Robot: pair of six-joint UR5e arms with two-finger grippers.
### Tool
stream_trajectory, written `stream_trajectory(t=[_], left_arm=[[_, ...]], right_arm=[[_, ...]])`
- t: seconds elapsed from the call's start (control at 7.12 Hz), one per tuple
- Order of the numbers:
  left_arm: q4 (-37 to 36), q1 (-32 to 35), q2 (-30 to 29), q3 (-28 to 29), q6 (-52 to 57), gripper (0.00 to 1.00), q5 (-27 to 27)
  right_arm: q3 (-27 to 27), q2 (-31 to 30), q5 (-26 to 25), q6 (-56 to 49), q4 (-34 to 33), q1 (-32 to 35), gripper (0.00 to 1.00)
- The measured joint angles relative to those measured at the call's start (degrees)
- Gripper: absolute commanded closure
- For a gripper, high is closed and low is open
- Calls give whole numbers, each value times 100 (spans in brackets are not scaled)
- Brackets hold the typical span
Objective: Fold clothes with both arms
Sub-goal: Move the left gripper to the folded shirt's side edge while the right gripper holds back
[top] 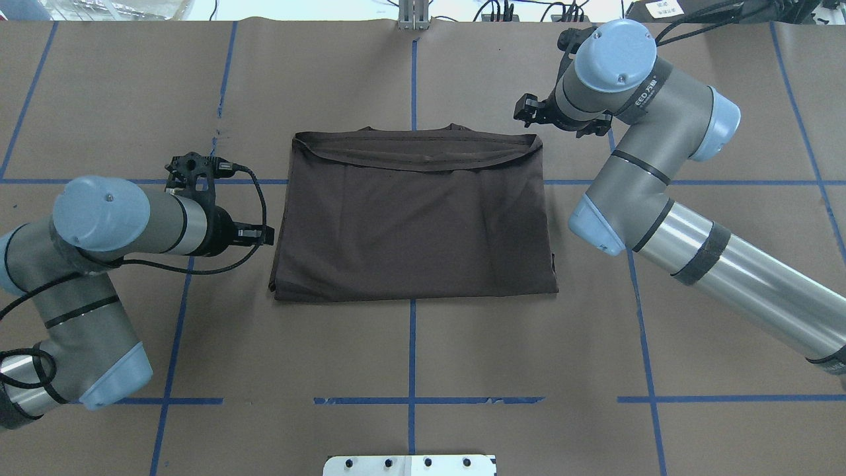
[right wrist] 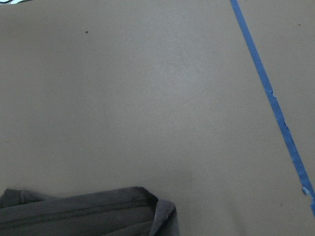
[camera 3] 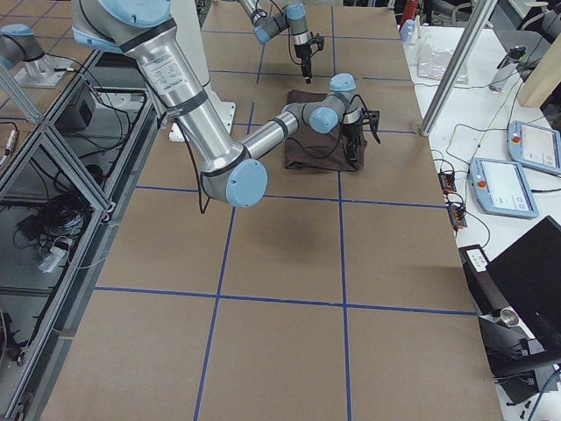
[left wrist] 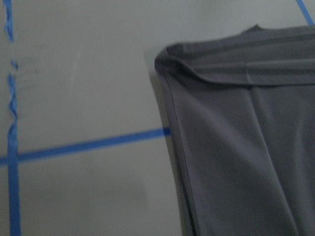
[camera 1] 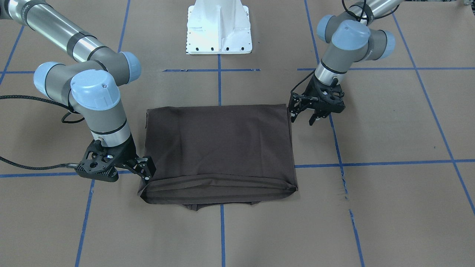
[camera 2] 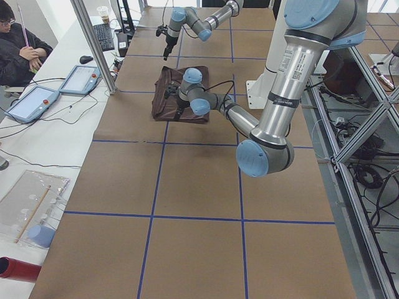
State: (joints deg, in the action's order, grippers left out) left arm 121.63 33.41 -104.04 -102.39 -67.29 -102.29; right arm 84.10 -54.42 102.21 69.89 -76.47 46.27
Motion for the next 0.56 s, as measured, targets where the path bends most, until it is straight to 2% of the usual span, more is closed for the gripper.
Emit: stream_trajectory(t=[0.56], left_arm=[[234,-637,87,14,-838,47,225]], right_arm=[[50,-65,-7,-1,0,8,0]])
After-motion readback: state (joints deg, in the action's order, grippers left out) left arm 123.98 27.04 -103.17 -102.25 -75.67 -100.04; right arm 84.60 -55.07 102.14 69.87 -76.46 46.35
